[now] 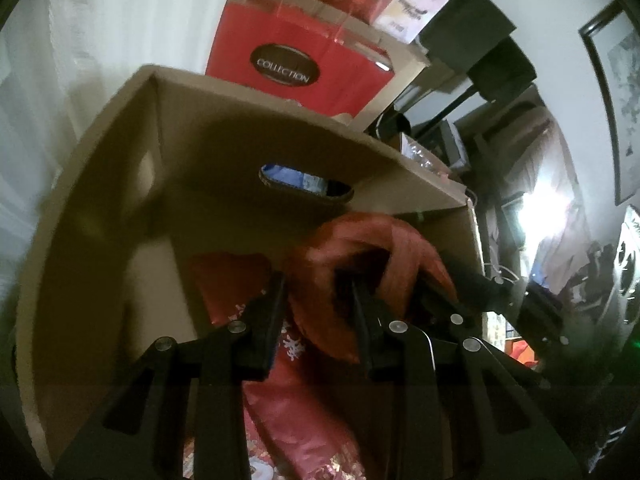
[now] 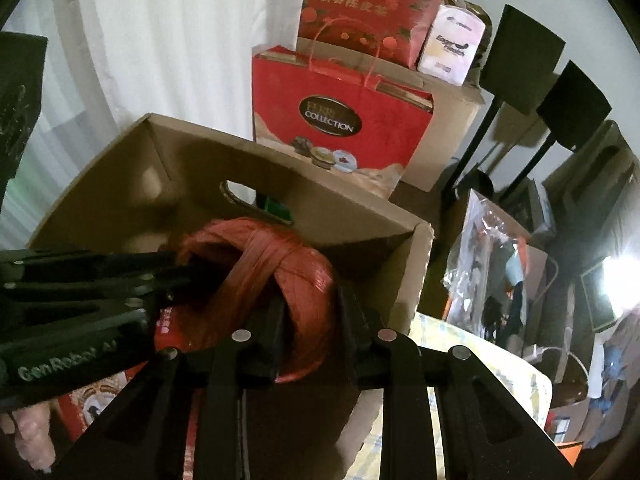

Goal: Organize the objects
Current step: 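Open both grippers to release the red plastic bag in the box, then move both grippers toward the red box with ribbon handles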

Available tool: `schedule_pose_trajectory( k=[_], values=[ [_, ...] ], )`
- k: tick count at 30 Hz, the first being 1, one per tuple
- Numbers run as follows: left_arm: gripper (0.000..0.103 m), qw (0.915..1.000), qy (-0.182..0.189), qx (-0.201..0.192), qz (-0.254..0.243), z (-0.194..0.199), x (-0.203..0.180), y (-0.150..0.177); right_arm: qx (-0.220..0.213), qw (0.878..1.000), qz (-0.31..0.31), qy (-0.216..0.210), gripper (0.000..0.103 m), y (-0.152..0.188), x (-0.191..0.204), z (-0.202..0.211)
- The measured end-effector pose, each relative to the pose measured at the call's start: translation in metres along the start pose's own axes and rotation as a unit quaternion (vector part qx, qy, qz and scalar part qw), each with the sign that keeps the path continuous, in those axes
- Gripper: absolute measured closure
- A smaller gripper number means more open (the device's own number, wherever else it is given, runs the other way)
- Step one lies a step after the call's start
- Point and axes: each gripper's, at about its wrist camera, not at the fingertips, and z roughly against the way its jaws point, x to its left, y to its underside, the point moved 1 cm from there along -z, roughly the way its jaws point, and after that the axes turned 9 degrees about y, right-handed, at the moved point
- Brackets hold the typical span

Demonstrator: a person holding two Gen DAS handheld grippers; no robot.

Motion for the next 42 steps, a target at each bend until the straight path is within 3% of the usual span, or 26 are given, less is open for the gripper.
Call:
schedule_pose_trajectory(
  k=[5, 9, 11, 13, 18, 20, 27, 31, 34, 38, 42],
  values=[
    [0.073, 1.0000, -0.003, 0.002, 0.009, -0.005, 0.003, 0.000, -0.001, 1.000, 0.007, 0.002, 0.076, 0.000, 0.001, -0.001],
    [0.058, 0.9998, -0.004, -0.006, 0.016, 0.002, 0.007, 0.001, 0.000, 1.000, -0.007, -0.019, 0.074, 0.004, -0.004, 0.005],
    [0.055, 0.9998, -0.003, -0.011, 0.014, 0.008, 0.007, 0.001, -0.005, 0.999, -0.013, -0.029, 0.069, 0.005, -0.005, 0.010],
    [0.051, 0.9998, 0.002, -0.015, 0.013, 0.015, 0.006, 0.002, -0.016, 0.999, -0.026, -0.036, 0.051, 0.004, -0.010, 0.019],
    [0.035, 0.9996, 0.001, -0.027, 0.004, 0.033, -0.002, 0.005, -0.038, 0.998, -0.046, -0.035, 0.047, 0.004, -0.024, 0.042],
    [0.034, 0.9994, -0.005, -0.034, -0.005, 0.041, -0.007, 0.007, -0.041, 0.997, -0.054, -0.034, 0.045, 0.007, -0.032, 0.050],
    [0.022, 0.9982, -0.023, -0.046, -0.032, 0.060, -0.025, 0.019, -0.043, 0.995, -0.088, -0.027, 0.027, 0.025, -0.055, 0.072],
    [0.020, 0.9971, -0.036, -0.050, -0.043, 0.068, -0.034, 0.028, -0.036, 0.994, -0.101, -0.026, 0.020, 0.038, -0.065, 0.079],
    [0.008, 0.9955, -0.051, -0.057, -0.056, 0.075, -0.041, 0.037, -0.030, 0.993, -0.112, -0.026, 0.016, 0.050, -0.073, 0.085],
    [0.007, 0.9941, -0.058, -0.064, -0.065, 0.083, -0.047, 0.049, -0.023, 0.991, -0.128, -0.026, 0.013, 0.063, -0.082, 0.091],
    [0.003, 0.9922, -0.068, -0.072, -0.075, 0.090, -0.050, 0.059, -0.019, 0.991, -0.134, -0.024, 0.002, 0.077, -0.088, 0.099]
  ],
)
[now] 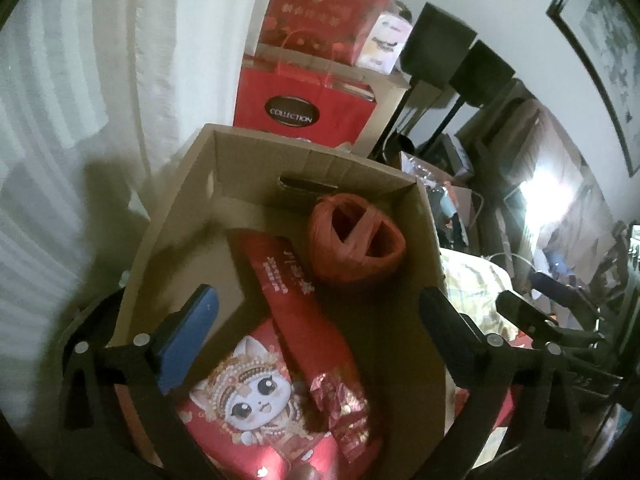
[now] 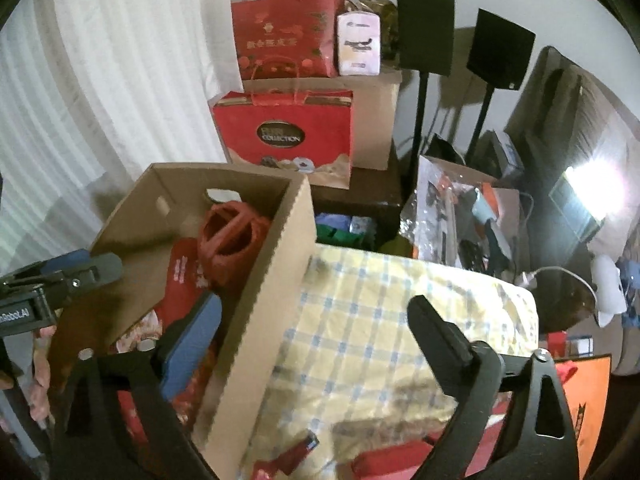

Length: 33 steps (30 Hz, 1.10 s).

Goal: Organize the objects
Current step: 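Move both grippers toward the red box with ribbon handles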

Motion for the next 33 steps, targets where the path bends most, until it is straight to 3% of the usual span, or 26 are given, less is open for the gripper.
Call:
schedule_pose_trajectory(
  k=[6, 14, 20, 33],
  values=[
    [0.003, 0.9988, -0.027, -0.004, -0.040, 0.015, -0.017, 0.017, -0.003, 1.000, -0.006, -0.006, 0.001, 0.019, -0.010, 0.017],
    [0.001, 0.9966, -0.031, -0.024, -0.073, 0.036, -0.043, 0.042, -0.009, 1.000, -0.010, -0.015, 0.001, 0.043, -0.016, 0.043],
    [0.000, 0.9947, -0.010, -0.036, -0.096, 0.054, -0.066, 0.059, -0.018, 0.999, -0.016, -0.021, 0.001, 0.057, -0.022, 0.061],
    [0.000, 0.9863, 0.047, -0.039, -0.153, 0.074, -0.115, 0.106, -0.021, 1.000, -0.019, 0.013, 0.001, 0.102, -0.048, 0.082]
  ],
)
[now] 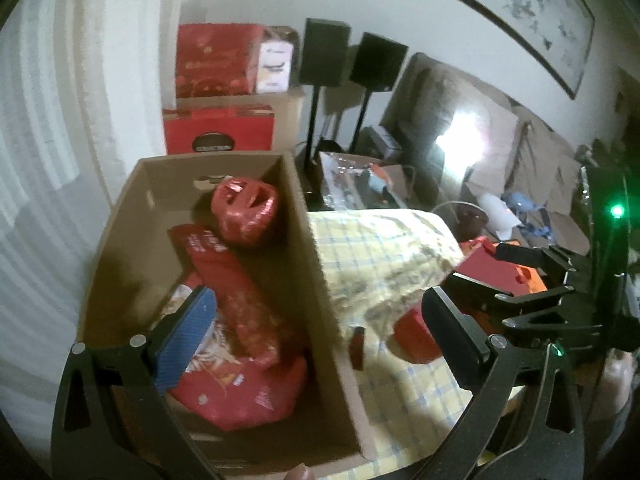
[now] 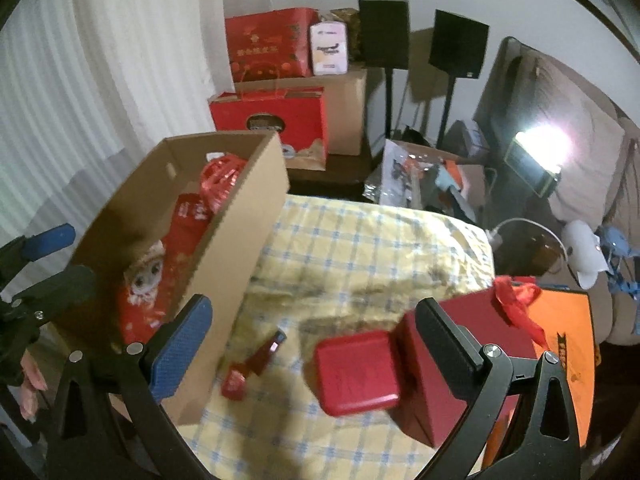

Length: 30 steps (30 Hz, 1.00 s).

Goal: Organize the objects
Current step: 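Move both grippers toward the red box with ribbon handles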

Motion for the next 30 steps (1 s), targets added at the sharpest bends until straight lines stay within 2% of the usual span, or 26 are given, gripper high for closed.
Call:
schedule_pose_trajectory(
  k=[10, 24, 30],
  values=[
    [0.000, 0.9984, 0.050, 0.016, -0.019, -0.017, -0.039, 0.017, 0.002, 0.999, -0.035, 0.034, 0.001, 0.035, -0.052, 0.018],
    [0.000, 0.9933, 0.096, 0.052, -0.038, -0.054, -0.086, 0.035, 0.013, 0.992, -0.104, 0.066, 0.001, 0.075, -0.124, 0.024],
    [0.000, 0.9900, 0.120, 0.068, -0.026, -0.071, -0.096, 0.036, 0.013, 0.988, -0.135, 0.073, 0.001, 0.084, -0.150, 0.021]
  ],
)
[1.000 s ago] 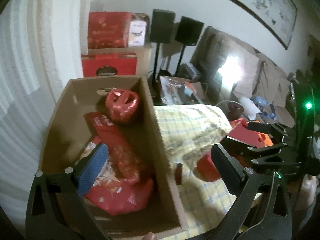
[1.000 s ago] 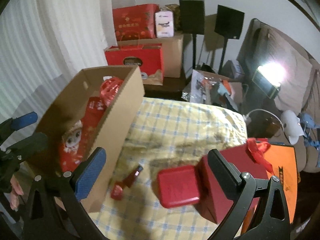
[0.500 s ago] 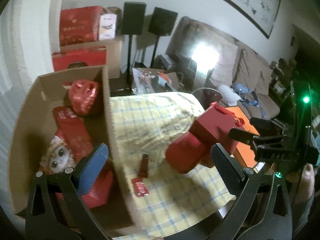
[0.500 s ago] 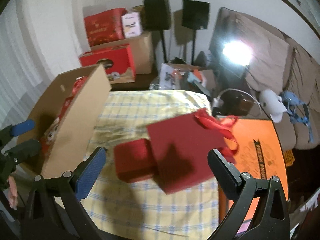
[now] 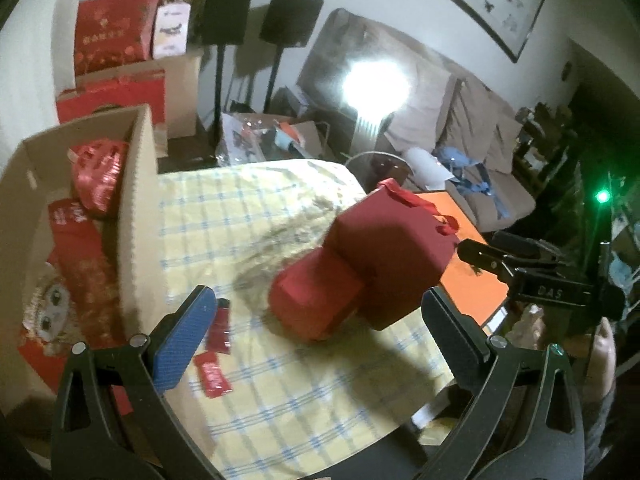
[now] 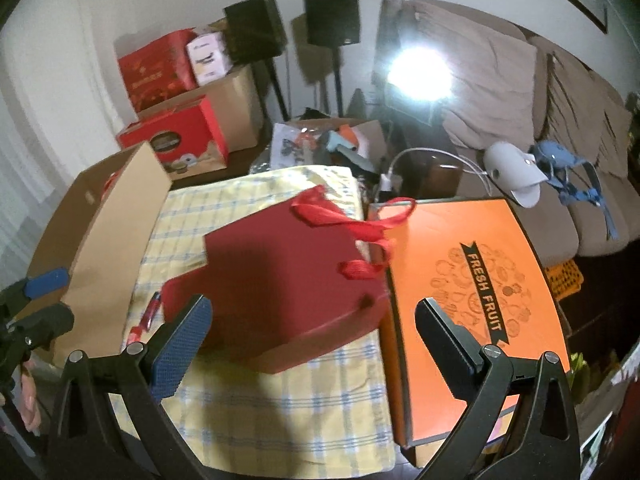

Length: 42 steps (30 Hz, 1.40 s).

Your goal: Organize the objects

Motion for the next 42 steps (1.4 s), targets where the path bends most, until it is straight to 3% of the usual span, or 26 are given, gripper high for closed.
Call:
schedule_pose_trajectory(
  k=[8, 14, 19, 21, 23, 31, 42],
  values=[
    [0.001, 0.9992, 0.026, 0.027, 0.015, -0.033, -0.014, -0.005, 0.002, 0.999, -0.032, 0.004, 0.005, -0.004, -0.030, -0.013],
    [0.003, 0.9981, 0.034, 0.049, 0.017, -0.060, -0.023, -0.007, 0.017, 0.998, -0.055, -0.023, 0.023, -0.005, -0.043, -0.032],
    [0.014, 0.9965, 0.044, 0.070, 0.017, -0.081, -0.030, -0.006, 0.032, 0.995, -0.077, -0.056, 0.042, -0.005, -0.051, -0.050],
    [0.025, 0.9960, 0.041, 0.078, 0.015, -0.088, -0.033, -0.004, 0.037, 0.993, -0.086, -0.069, 0.045, -0.006, -0.054, -0.055],
    [0.030, 0.9957, 0.036, 0.085, 0.010, -0.095, -0.034, -0.003, 0.040, 0.992, -0.089, -0.078, 0.046, -0.006, -0.055, -0.058],
    [0.038, 0.9948, 0.039, 0.094, 0.009, -0.106, -0.038, 0.002, 0.039, 0.991, -0.076, -0.099, 0.064, -0.009, -0.049, -0.058],
    [0.043, 0.9957, 0.033, 0.086, 0.003, -0.095, -0.034, 0.009, 0.035, 0.991, -0.062, -0.117, 0.064, -0.010, -0.035, -0.038]
  ],
)
